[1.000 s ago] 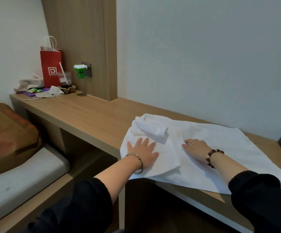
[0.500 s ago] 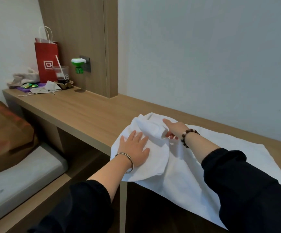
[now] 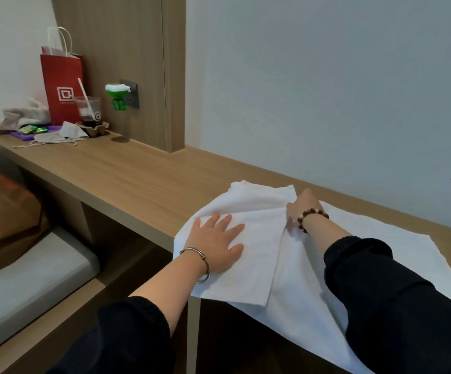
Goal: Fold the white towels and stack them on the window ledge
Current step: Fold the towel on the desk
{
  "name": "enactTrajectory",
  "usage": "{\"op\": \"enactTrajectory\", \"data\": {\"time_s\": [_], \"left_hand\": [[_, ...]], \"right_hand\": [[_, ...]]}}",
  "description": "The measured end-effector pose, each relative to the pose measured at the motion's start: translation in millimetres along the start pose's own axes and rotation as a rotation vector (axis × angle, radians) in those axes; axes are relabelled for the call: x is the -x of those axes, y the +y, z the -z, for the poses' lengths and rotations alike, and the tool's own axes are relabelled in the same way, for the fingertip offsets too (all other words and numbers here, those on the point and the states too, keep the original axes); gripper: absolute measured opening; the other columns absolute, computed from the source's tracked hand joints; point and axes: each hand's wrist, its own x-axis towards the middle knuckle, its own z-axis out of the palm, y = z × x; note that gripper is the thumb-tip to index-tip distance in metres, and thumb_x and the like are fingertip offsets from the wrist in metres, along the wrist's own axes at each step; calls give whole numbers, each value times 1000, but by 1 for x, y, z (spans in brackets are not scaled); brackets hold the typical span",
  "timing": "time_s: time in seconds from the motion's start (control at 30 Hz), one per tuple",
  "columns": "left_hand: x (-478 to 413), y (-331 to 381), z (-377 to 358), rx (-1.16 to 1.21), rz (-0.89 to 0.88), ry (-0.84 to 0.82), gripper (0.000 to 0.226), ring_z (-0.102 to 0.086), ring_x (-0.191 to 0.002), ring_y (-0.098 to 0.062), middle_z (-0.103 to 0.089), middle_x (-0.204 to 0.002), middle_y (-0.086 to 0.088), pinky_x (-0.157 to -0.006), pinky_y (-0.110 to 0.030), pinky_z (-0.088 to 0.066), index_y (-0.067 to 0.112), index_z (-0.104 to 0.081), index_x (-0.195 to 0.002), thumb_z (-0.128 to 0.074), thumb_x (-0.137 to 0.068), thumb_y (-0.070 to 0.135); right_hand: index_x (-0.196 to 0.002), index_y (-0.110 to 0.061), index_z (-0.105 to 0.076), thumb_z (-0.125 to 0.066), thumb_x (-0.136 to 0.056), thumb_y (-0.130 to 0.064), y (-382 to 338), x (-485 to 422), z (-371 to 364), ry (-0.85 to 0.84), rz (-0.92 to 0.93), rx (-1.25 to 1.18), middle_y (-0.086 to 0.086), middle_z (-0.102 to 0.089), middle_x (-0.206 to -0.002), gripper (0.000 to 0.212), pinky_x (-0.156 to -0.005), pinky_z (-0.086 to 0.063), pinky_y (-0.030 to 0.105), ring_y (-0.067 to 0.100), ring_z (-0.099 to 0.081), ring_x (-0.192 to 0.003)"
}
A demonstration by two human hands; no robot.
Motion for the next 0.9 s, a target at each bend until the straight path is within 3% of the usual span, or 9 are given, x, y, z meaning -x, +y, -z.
{"op": "enactTrajectory", "data": {"time_s": [0.07,0.1,0.2,0.33,0.43,0.53,0.9], "left_hand": [[-1,-1,0,-5,-9,-16,54,6,-147,-17,0,-160,8,-116,-52,0,43,-10,-148,-21,-96,53],[-2,-2,1,-8,-12,-24,54,6,-147,-17,0,-160,9,-116,-52,-1,44,-9,-148,-21,-96,53],[-12,-6,3,-16,-11,-62,54,7,-147,-16,1,-160,10,-116,-53,0,45,-8,-148,-21,-96,55],[-28,-13,5,-16,20,-109,54,10,-146,-16,4,-159,11,-114,-55,3,47,-5,-147,-20,-96,56],[-37,-17,6,-28,29,-113,54,11,-146,-16,4,-159,10,-113,-56,4,46,-4,-148,-19,-96,55],[-49,-23,9,-46,40,-119,54,12,-146,-17,5,-159,10,-113,-56,3,45,-3,-148,-18,-97,55],[-104,-80,16,-88,73,-128,53,10,-146,-15,5,-159,12,-116,-55,0,44,-2,-148,-18,-98,53]], "right_hand": [[-126,-5,-40,-51,-90,-19,2,5,5,-11,115,183,15,-52,-119,40,-72,-44,32,33,-55,-105],[-130,-8,-41,-51,-90,-22,4,9,7,-24,172,295,15,-48,-128,44,-78,-43,32,34,-50,-113],[-132,-10,-40,-43,-93,-32,15,20,10,-126,266,556,15,-39,-134,45,-95,-40,39,35,-39,-121],[-145,-11,-24,-34,-95,-55,38,31,8,-284,241,602,15,-28,-147,67,-106,-32,44,38,-33,-132],[-150,-17,-11,-22,-91,-68,56,34,-4,-318,188,618,10,-8,-157,79,-111,-22,52,36,-14,-142],[-151,-30,2,-10,-88,-72,56,30,-14,-267,179,640,-4,13,-159,78,-110,-10,63,26,7,-146],[-152,-31,1,-11,-89,-70,9,-22,-51,-194,230,594,-3,12,-159,74,-111,-1,64,25,9,-146]]}}
